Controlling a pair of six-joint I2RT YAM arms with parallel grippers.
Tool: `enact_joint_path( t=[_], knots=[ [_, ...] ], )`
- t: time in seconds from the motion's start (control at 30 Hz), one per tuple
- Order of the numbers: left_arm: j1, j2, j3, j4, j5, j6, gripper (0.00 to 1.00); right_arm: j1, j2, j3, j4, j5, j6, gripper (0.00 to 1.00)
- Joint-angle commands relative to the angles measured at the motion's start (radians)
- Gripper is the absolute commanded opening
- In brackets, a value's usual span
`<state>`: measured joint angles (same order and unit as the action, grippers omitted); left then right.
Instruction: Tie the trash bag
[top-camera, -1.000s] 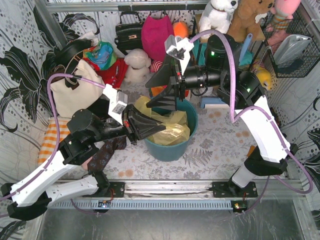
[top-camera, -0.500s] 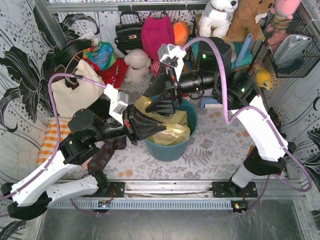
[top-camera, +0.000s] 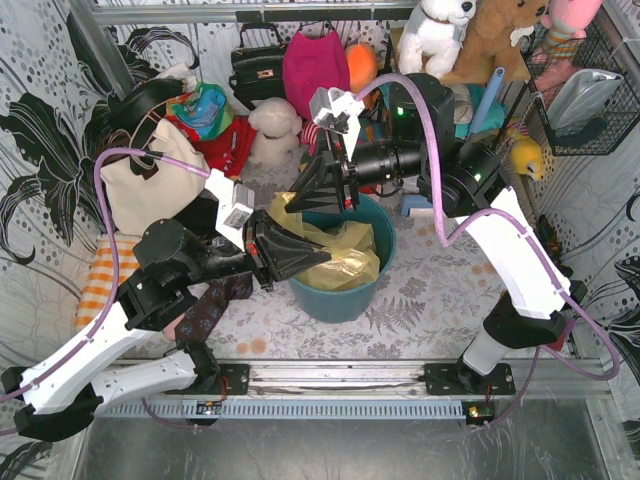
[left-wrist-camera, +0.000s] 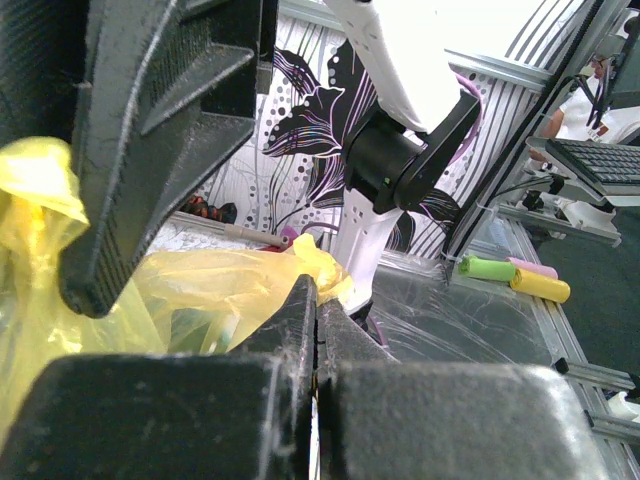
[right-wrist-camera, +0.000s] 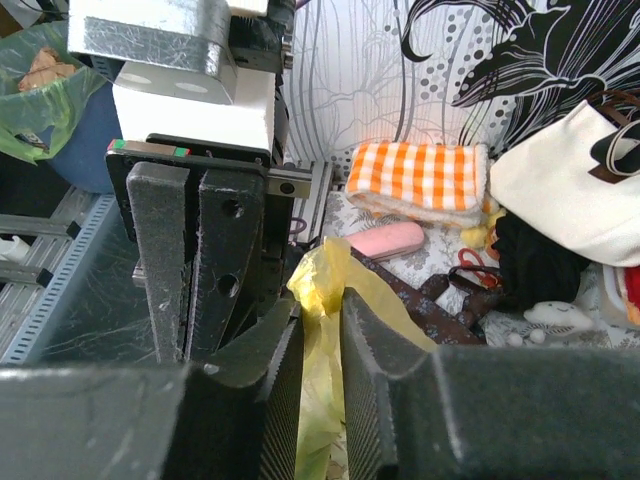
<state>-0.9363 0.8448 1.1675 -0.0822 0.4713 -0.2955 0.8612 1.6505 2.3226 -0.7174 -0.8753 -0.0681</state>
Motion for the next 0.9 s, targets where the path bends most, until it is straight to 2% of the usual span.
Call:
enact_joint_path(
  t=[0.0,0.23,0.47,0.5,0.53,0.6,0.67,0.87],
  knots=[
    [-0.004,-0.012,-0.004,0.056,0.002,-0.005,0.00,0.005,-0.003,0.012,0.068,-0.012,0.017,0.18],
    [-0.004,-0.018,-0.006,0.051,-0.003,-0.005,0.00,0.007,-0.046,-0.057,0.195,0.037,0.083,0.03],
    [-0.004,-0.026,-0.012,0.054,-0.015,-0.007,0.00,0.007,-0.072,-0.089,0.259,0.163,0.110,0.04],
    [-0.004,-0.026,-0.012,0.054,-0.015,-0.007,0.00,0.007,-0.077,-0.094,0.263,0.189,0.110,0.06],
    [-0.004,-0.026,-0.012,0.053,-0.014,-0.007,0.00,0.007,-0.083,-0.099,0.265,0.208,0.107,0.14],
    [-0.004,-0.026,-0.012,0.053,-0.016,-0.008,0.00,0.006,-0.092,-0.114,0.271,0.235,0.106,0.22],
    [-0.004,-0.025,-0.014,0.053,-0.016,-0.007,0.00,0.007,-0.098,-0.127,0.274,0.228,0.102,0.35],
    [-0.004,-0.017,-0.010,0.055,-0.014,-0.008,0.00,0.007,-0.103,-0.148,0.278,0.167,0.093,0.47]
  ],
)
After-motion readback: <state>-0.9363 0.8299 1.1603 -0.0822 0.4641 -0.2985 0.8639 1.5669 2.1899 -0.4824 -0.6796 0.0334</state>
